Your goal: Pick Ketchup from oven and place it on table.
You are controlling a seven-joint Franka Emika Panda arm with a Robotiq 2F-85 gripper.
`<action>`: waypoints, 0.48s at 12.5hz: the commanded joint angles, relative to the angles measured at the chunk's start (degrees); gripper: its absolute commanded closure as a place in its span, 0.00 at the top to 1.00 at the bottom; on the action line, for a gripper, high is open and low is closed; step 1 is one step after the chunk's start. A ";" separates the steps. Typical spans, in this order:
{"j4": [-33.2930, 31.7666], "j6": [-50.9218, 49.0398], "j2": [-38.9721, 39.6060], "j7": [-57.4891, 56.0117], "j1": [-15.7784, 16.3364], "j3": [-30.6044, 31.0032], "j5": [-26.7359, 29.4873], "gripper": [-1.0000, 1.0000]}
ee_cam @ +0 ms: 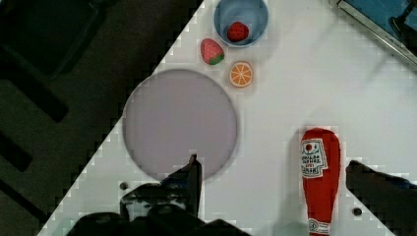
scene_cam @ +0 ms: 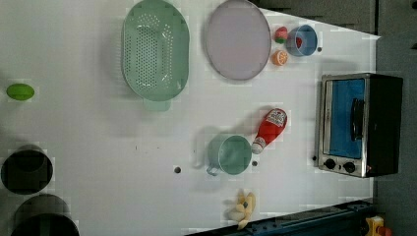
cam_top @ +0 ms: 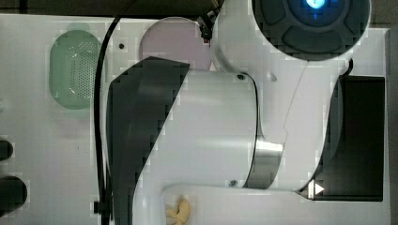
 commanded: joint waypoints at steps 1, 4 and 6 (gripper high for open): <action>-2.26 -0.79 1.84 1.14 -0.18 0.55 -1.51 1.00; -2.26 -0.79 2.26 1.13 -0.18 0.55 -1.51 1.00; -2.26 -0.79 2.45 1.14 -0.18 0.55 -1.51 1.00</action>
